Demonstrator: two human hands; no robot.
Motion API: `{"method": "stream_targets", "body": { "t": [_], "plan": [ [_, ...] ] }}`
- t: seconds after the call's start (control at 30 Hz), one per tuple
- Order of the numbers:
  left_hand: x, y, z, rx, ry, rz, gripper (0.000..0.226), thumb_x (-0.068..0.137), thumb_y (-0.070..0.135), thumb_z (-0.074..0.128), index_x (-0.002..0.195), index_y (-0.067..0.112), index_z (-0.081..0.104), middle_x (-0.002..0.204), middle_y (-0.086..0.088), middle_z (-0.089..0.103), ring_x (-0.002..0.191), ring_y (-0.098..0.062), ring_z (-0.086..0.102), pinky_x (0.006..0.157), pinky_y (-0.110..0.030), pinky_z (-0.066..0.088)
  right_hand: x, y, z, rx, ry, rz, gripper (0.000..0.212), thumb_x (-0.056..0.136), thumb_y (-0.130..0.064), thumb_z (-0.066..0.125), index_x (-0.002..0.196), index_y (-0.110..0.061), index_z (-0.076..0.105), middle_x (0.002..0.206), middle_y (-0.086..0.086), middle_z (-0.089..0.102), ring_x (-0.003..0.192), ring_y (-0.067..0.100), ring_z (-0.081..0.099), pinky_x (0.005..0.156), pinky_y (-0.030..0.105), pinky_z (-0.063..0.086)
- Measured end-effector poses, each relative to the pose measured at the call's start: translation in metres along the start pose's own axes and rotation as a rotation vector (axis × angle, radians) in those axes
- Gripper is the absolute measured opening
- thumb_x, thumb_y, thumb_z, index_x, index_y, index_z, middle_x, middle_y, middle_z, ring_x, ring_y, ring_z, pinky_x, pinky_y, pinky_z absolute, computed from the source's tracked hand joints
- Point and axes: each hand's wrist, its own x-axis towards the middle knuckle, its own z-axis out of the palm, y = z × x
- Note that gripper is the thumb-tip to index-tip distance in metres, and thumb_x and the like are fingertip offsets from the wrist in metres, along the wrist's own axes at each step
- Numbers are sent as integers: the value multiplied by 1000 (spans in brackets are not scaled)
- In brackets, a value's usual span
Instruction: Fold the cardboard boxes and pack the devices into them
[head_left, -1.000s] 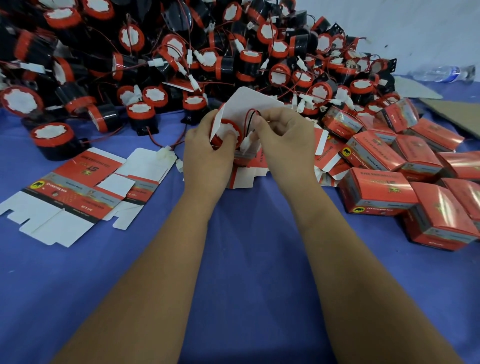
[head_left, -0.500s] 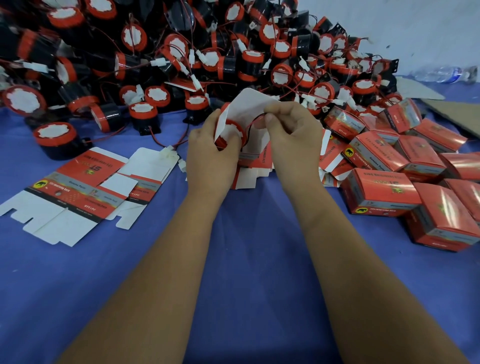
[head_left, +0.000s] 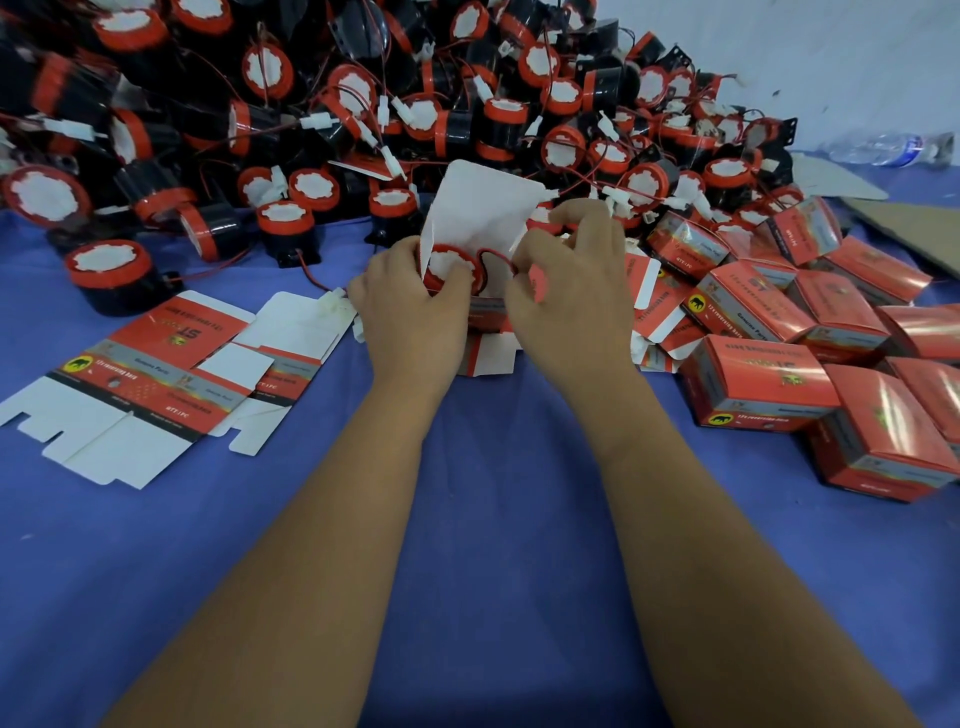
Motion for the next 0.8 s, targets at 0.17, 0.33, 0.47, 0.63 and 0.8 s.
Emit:
{"method": "stream_targets", "body": {
  "t": [0.17, 0.33, 0.47, 0.63, 0.8],
  "plan": [
    [-5, 10, -2, -197, -47, -32, 21, 90, 39, 46, 108, 40, 58, 108, 14, 58, 120, -20, 47, 102, -37, 40, -5, -4, 6, 41, -76, -71, 12, 74, -5, 59, 83, -5, 68, 120, 17, 55, 104, 32, 51, 70, 39, 47],
    [-5, 11, -4, -312, -92, 2, 25, 84, 40, 64, 106, 46, 52, 111, 13, 64, 106, -7, 61, 90, -27, 52, -4, 1, 9, 94, -101, 58, 13, 81, -9, 60, 86, -5, 72, 128, 12, 50, 112, 27, 47, 78, 34, 44],
    [-1, 2, -1, -274, -115, -52, 40, 89, 27, 68, 126, 31, 55, 110, 17, 63, 99, 4, 60, 75, -8, 46, -2, -1, 7, 213, -85, 96, 28, 89, -7, 57, 115, -12, 67, 114, 6, 62, 103, 23, 58, 85, 41, 50],
    [2, -2, 0, -280, -106, -119, 28, 92, 26, 59, 120, 32, 59, 103, 21, 65, 100, 2, 60, 82, -22, 50, -1, -6, -1, 536, -9, 291, 40, 93, -4, 47, 126, -24, 56, 94, -6, 71, 92, 6, 65, 79, 27, 54],
    [3, 1, -2, -306, -114, -128, 32, 94, 23, 53, 125, 29, 60, 106, 17, 67, 104, -5, 62, 87, -30, 53, 1, -1, -2, 606, -136, 314, 35, 95, 2, 46, 120, -15, 62, 102, -5, 70, 104, 0, 64, 80, 11, 47]
  ]
}}
